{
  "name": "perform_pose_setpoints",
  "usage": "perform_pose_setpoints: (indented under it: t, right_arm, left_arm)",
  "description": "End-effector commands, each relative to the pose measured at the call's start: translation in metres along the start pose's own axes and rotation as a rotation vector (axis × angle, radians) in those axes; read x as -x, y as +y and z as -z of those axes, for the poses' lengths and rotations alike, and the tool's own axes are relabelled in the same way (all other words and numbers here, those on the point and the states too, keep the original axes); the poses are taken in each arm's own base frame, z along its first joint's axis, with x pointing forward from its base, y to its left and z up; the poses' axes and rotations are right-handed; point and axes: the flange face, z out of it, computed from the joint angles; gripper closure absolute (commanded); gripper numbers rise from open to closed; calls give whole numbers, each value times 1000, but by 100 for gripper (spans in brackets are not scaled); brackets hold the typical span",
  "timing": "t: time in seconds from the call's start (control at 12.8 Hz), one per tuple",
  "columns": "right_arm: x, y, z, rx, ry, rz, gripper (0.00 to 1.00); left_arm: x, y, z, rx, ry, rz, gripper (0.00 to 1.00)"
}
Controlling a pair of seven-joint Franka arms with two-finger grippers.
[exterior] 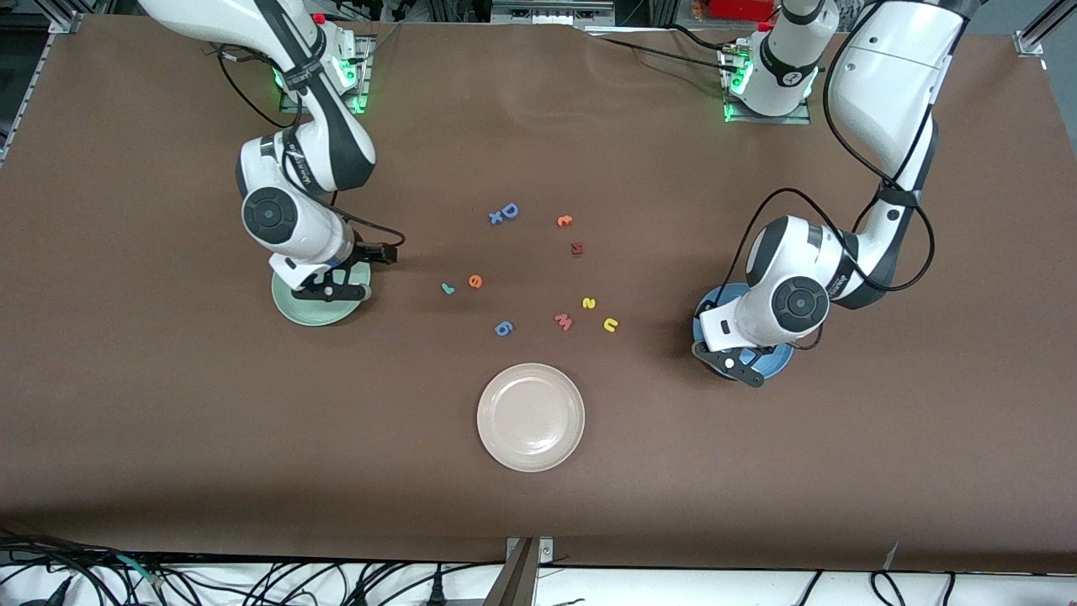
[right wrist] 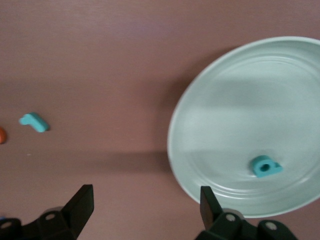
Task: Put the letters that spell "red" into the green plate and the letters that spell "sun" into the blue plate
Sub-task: 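Drop the d on green while the left gripper drops the n on blue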
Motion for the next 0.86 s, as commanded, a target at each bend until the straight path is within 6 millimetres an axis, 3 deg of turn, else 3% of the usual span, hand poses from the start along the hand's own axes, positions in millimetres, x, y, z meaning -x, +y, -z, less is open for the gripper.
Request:
perform_pose_setpoints:
  t: [0.0,0.08,0.39,0.55,0.78]
  right_arm:
    - [3,-40,-12,-31,43,19,6]
    - [8,-60,-25,-32,58,37,6]
    - [12,-100,-62,-62,145,91,6]
    - [13,-111,-75,-75,174,91,7]
    - [11,-112,-89,-83,197,89,12]
  left_arm:
    - [-2,9,30,-29,36,-7,0]
    - [-5,5,40,-31,43,3,0]
    - [-3,-13,56,-42,55,17,0]
    - [0,-19,62,-43,29,24,0]
    - [1,-18,64,-39,16,37,0]
